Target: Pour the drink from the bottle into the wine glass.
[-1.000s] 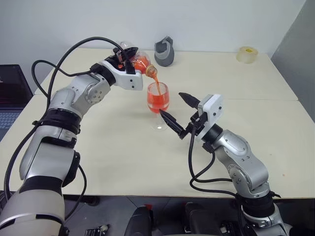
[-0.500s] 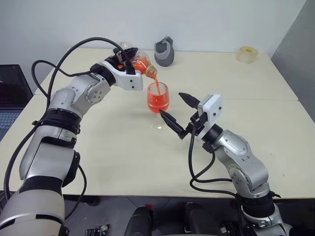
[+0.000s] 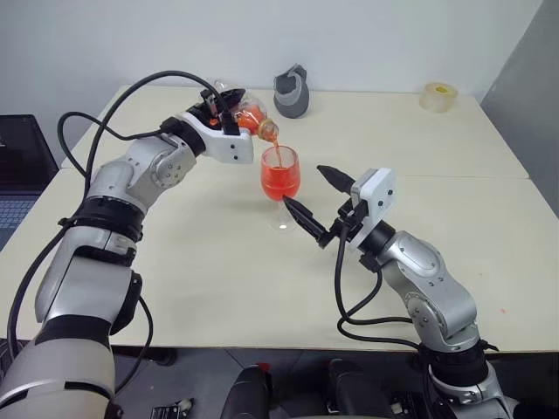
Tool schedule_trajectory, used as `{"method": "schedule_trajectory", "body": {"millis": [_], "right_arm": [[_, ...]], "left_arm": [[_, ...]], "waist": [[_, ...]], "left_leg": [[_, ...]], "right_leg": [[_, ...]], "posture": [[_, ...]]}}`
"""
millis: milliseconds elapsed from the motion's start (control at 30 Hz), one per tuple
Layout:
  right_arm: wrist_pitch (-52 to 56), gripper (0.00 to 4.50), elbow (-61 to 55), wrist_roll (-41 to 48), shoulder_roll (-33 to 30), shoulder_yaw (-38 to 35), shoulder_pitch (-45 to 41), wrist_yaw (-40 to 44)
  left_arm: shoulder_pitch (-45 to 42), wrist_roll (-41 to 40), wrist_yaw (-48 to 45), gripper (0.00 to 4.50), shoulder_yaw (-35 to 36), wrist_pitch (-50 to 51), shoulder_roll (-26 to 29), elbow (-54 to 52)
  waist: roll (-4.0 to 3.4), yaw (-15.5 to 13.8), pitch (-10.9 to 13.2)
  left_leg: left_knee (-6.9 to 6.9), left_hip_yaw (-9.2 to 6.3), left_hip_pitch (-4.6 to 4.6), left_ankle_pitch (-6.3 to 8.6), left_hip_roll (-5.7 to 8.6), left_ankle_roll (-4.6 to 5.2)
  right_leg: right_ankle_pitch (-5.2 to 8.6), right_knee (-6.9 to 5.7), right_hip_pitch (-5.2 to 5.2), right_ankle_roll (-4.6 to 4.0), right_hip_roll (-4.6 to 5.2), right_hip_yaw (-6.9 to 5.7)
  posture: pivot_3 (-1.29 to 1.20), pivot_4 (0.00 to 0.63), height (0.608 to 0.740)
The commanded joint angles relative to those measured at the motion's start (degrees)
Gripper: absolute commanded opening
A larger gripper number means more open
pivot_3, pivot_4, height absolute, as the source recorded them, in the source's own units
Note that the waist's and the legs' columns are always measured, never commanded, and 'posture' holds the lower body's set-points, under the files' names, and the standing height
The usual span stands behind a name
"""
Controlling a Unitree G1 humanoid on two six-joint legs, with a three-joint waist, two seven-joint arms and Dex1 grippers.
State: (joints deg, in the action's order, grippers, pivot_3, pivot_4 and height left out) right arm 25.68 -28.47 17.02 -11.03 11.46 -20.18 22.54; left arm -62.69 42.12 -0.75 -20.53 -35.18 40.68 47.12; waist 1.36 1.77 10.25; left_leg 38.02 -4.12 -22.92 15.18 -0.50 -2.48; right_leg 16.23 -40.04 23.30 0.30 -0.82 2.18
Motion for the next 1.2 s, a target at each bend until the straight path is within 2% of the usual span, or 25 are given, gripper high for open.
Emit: {"method": "schedule_trajectory", "body": {"millis": [33,467,667,767,1000,1200], "right_arm": [[-0.09,4.50,-1.71,0.82,0.42,-0.21,-0.46,0.20],[0.35,4.50,-1.92,1.13,-0.43,0.19,-0.96,2.12],[2.93,4.50,-2.97,3.55,-3.94,0.79,-1.11,7.28],[4.82,4.50,-3.36,4.83,-5.83,0.73,-1.57,9.00],[10.62,4.50,-1.86,6.47,-9.20,0.87,-4.04,11.20],[14.01,4.50,-2.40,7.87,-9.17,1.26,-5.77,11.99]], "left_arm": [[-0.09,-3.65,-1.09,0.75,2.66,0.71,0.02,-3.06],[5.11,-17.59,-10.93,0.75,8.70,6.57,-3.78,-11.25],[9.65,-31.02,-17.44,0.75,16.83,18.65,-7.44,-16.05],[13.42,-40.59,-20.29,0.75,22.90,25.64,-9.92,-18.17],[20.99,-52.00,-22.07,0.75,32.30,34.08,-13.22,-14.18],[24.02,-52.84,-23.59,0.75,33.48,31.82,-14.08,-8.97]], "waist": [[0.00,0.00,0.00],[0.00,0.02,0.00],[0.00,0.12,-0.01],[-0.01,0.15,-0.01],[0.01,0.05,-0.03],[0.06,-0.05,-0.06]], "left_leg": [[0.01,0.00,0.00,0.00,0.00,0.00],[0.04,0.00,0.00,0.00,0.00,0.00],[0.06,-0.02,0.00,0.00,-0.02,0.00],[0.06,-0.02,0.02,0.00,-0.03,0.00],[0.12,-0.08,0.00,0.00,-0.02,0.00],[0.13,-0.11,0.00,0.00,-0.02,0.01]], "right_leg": [[0.00,0.00,0.00,0.00,0.00,0.00],[0.00,-0.03,0.00,0.00,0.01,0.03],[0.00,-0.05,0.00,0.00,0.00,0.02],[0.00,-0.06,-0.01,0.00,0.00,0.04],[0.00,-0.09,-0.01,-0.01,0.00,-0.01],[0.00,-0.08,-0.03,-0.01,0.02,-0.03]], "posture": [[0.00,0.150,0.740],[0.00,0.150,0.740],[0.00,0.150,0.740],[0.00,0.150,0.740],[0.00,0.150,0.740],[0.00,0.150,0.740]]}}
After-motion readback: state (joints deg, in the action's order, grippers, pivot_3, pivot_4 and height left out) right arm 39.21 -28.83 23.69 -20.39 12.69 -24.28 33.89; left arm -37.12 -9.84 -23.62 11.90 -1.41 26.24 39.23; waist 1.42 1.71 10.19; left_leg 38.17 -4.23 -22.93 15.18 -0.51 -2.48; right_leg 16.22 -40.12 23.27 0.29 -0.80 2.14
